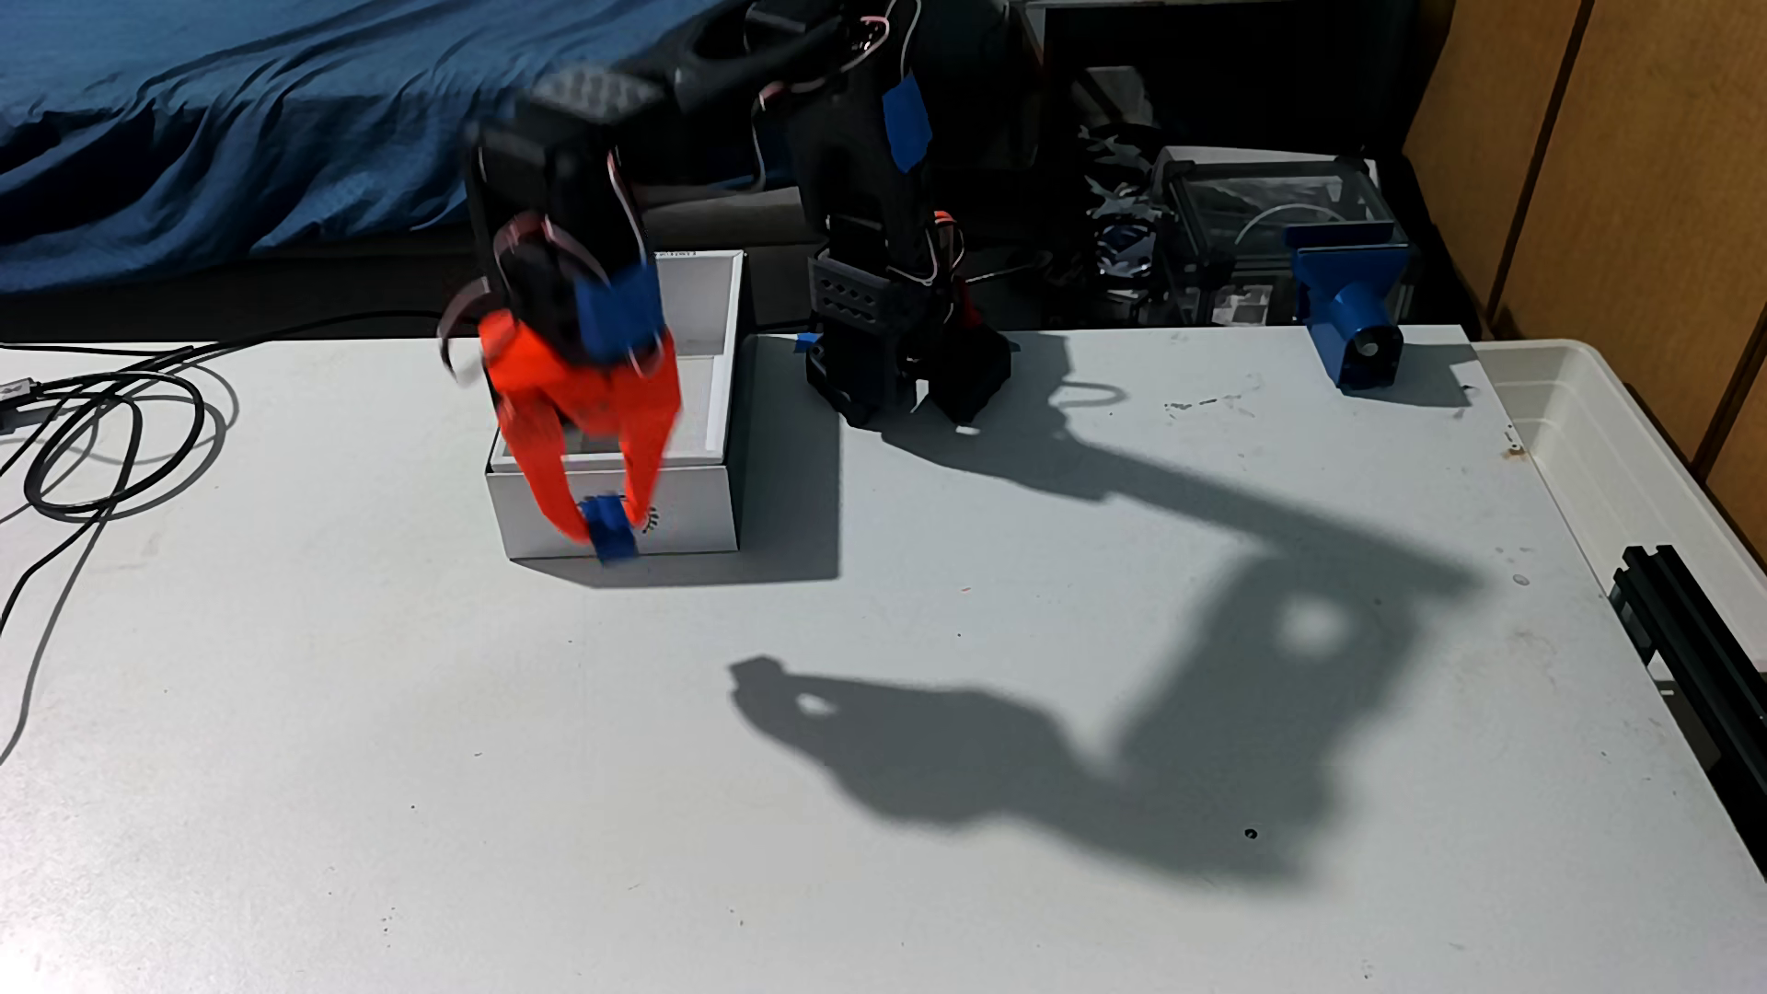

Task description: Grab the blue brick and place in box

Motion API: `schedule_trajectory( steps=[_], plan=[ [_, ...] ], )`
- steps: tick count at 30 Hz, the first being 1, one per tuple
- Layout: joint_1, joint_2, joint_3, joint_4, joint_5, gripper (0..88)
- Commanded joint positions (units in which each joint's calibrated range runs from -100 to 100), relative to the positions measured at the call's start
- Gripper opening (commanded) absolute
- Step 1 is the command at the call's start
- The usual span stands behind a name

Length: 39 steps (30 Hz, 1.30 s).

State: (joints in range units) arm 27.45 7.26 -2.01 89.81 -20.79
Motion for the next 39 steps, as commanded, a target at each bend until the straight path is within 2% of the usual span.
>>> schedule_trajectory(
  steps=[1,3,7,18,22,30,39],
  plan=[
    [2.78,-6.97,-2.16,3.47,0.51,1.0],
    [4.49,-8.66,-2.07,5.97,1.93,1.0],
    [8.80,-11.03,-1.09,9.76,8.77,1.0],
    [20.02,-20.75,14.17,8.81,24.45,1.2],
    [23.96,-25.57,21.18,5.45,29.76,1.2],
    [26.63,-36.06,41.23,-8.34,35.76,1.2],
    [26.71,-41.30,53.65,-14.80,38.02,3.2]
  ],
)
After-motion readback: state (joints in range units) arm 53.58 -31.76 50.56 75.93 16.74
